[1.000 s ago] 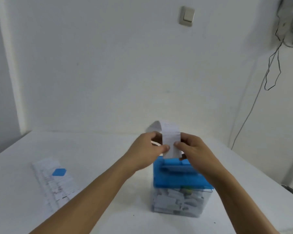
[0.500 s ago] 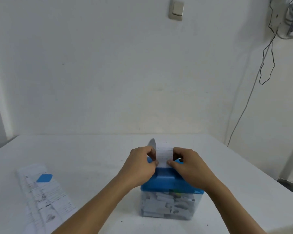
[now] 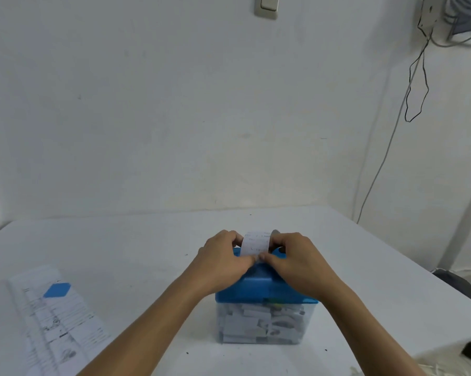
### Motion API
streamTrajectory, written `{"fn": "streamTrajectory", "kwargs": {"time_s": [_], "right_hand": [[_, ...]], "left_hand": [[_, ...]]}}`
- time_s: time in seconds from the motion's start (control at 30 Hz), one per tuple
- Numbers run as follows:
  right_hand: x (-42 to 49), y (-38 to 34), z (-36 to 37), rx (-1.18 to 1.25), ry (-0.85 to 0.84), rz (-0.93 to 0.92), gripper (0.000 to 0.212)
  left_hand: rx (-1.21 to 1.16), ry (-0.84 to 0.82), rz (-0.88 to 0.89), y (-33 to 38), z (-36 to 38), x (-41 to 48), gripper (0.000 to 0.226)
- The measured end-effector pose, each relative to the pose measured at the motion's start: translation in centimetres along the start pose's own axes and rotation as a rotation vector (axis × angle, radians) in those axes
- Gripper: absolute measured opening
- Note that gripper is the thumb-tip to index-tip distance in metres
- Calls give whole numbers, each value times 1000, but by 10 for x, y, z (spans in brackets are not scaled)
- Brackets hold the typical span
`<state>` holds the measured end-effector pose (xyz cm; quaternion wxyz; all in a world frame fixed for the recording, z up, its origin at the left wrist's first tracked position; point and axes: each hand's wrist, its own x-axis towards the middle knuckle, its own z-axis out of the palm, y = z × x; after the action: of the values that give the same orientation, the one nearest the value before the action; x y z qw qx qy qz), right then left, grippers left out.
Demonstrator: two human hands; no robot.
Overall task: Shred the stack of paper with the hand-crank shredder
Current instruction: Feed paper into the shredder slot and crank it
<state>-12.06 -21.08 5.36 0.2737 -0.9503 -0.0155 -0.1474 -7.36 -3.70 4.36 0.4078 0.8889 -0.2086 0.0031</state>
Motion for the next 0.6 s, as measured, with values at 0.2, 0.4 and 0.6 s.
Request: {"fn": "streamTrajectory", "kwargs": {"time_s": [0.2, 0.4, 0.6], "right_hand": [[1, -7, 2, -18, -7, -21, 14], [-21, 24, -39, 38, 189, 20, 30], [-83, 89, -17, -196, -114, 87, 92]], "left_hand": [[-131, 162, 47, -10, 28, -8, 36], [-74, 180, 122, -18, 31, -5, 18], [-146, 178, 110, -25, 35, -2, 13]]}}
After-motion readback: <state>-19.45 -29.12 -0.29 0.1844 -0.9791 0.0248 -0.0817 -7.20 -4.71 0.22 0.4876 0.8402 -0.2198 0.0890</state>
